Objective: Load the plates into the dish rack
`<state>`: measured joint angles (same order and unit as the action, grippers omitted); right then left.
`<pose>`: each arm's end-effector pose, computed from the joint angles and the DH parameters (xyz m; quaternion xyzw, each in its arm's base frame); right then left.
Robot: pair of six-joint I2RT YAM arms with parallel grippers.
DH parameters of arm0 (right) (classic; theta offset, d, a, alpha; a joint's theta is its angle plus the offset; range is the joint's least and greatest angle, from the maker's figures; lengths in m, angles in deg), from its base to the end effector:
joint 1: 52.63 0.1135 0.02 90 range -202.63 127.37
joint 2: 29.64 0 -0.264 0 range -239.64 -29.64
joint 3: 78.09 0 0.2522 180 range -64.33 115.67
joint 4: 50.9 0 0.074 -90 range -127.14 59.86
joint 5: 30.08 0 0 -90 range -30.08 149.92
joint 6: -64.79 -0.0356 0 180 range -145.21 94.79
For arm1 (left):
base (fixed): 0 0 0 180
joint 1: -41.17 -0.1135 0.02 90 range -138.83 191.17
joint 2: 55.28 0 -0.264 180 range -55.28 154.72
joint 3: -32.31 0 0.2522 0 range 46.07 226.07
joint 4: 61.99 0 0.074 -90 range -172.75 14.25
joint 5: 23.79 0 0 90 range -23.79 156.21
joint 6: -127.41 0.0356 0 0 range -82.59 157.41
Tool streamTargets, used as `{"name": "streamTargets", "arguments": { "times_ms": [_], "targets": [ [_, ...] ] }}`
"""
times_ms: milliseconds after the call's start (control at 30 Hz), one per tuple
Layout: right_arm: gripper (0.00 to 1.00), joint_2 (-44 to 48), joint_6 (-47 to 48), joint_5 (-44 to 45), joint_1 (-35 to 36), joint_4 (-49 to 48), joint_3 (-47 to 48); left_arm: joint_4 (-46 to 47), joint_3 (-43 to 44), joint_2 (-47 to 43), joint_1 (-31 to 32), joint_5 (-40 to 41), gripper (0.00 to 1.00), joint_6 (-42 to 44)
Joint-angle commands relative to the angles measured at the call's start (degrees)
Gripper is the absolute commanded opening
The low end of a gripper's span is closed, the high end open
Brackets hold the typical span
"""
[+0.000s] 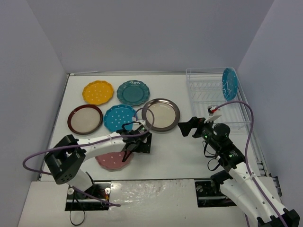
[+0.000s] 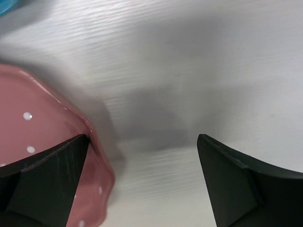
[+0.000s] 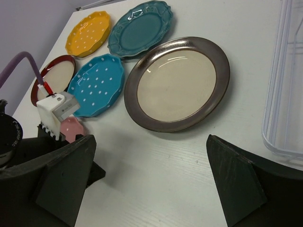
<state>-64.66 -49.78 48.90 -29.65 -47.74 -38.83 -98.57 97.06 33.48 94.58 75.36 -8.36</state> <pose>0.1485 0.0704 0.2857 -0.0589 0.6981 0.3480 0.6230 0.1823 -0.2361 0.1797 0.0440 0.9634 -0.1427 0.2228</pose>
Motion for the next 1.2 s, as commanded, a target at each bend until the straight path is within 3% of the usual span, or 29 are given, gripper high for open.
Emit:
{"name": "streamTargets", "arguments": {
  "times_ms": [0, 233, 433, 600, 833, 1167],
  "targets": [
    [1.0, 1.48, 0.08, 2.11, 0.42, -1.66, 1.26, 6.56, 8.08, 6.61, 3.85, -6.7, 0.97, -2.86],
    [1.0, 3.03, 1.7, 3.62, 0.57, 1.86, 2.89, -0.86, 15.42, 5.29, 4.22, -1.18, 0.97, -0.83],
    [1.0, 2.53, 2.63, 2.84, 0.58, 2.77, 2.68, -12.32, 15.0, -4.69, 2.81, 6.82, 0.97, -2.04],
    [1.0, 1.52, 2.58, 0.8, 0.68, 2.39, 1.28, -23.47, 9.34, -16.78, 1.18, 13.94, 0.97, -8.81],
    [1.0, 0.22, 0.91, -0.78, 1.03, -1.07, -2.27, -18.41, -7.56, -26.71, -9.48, 7.04, 0.97, -12.78],
    [1.0, -1.37, -1.42, -2.52, 1.97, -4.42, -5.18, -9.73, -15.19, -26.04, -16.58, 1.9, 0.93, -11.36]
  ]
}}
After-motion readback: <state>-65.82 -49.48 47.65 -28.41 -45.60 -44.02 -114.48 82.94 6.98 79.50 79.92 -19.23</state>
